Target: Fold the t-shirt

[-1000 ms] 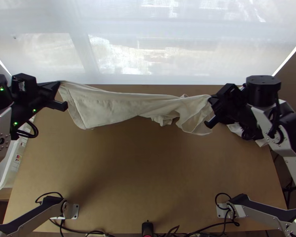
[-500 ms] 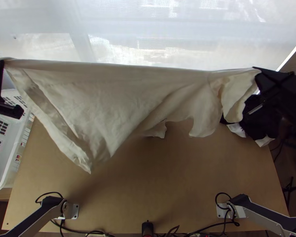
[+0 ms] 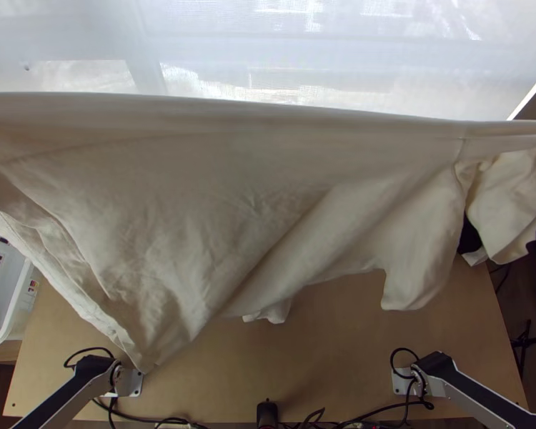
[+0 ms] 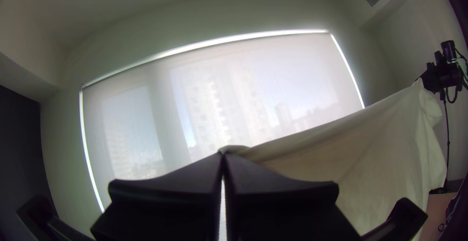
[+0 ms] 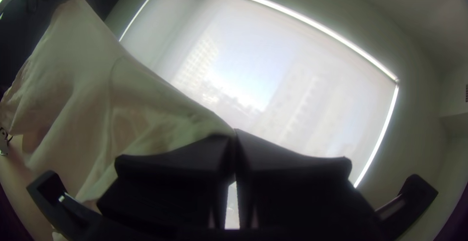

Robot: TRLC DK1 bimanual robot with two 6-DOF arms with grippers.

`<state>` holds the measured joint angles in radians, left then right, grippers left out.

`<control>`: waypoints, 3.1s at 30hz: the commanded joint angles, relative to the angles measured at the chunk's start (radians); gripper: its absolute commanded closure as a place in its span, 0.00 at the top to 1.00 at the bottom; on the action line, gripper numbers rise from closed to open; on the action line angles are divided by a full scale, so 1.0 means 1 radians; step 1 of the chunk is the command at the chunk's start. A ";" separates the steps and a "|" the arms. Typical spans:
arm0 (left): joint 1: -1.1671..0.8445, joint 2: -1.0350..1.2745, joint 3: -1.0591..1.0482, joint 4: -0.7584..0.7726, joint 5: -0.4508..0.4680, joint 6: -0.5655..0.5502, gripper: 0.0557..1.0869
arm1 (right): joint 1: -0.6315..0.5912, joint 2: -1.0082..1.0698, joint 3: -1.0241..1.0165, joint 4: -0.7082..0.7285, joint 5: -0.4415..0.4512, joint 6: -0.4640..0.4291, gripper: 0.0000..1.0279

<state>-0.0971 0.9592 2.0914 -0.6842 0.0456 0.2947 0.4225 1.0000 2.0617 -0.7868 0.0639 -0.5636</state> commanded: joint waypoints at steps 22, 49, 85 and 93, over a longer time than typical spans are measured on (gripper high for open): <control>-0.207 0.058 -0.459 0.025 0.040 -0.180 0.03 | 0.038 -0.047 -0.442 0.129 0.002 0.042 0.02; 0.013 0.582 -0.869 0.709 0.083 -0.279 0.03 | -0.060 0.763 -0.453 0.583 -0.033 0.099 0.03; 0.008 0.859 -0.557 0.313 0.206 -0.424 0.66 | -0.057 1.082 -0.218 0.581 -0.024 0.215 0.96; -0.055 0.495 -0.754 -0.005 0.235 -0.353 0.84 | -0.022 0.896 -0.284 0.426 -0.024 0.238 0.96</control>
<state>-0.1047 1.6962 1.4498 -0.4332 0.2478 -0.1066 0.3744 2.0205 1.8179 -0.2523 0.0380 -0.3431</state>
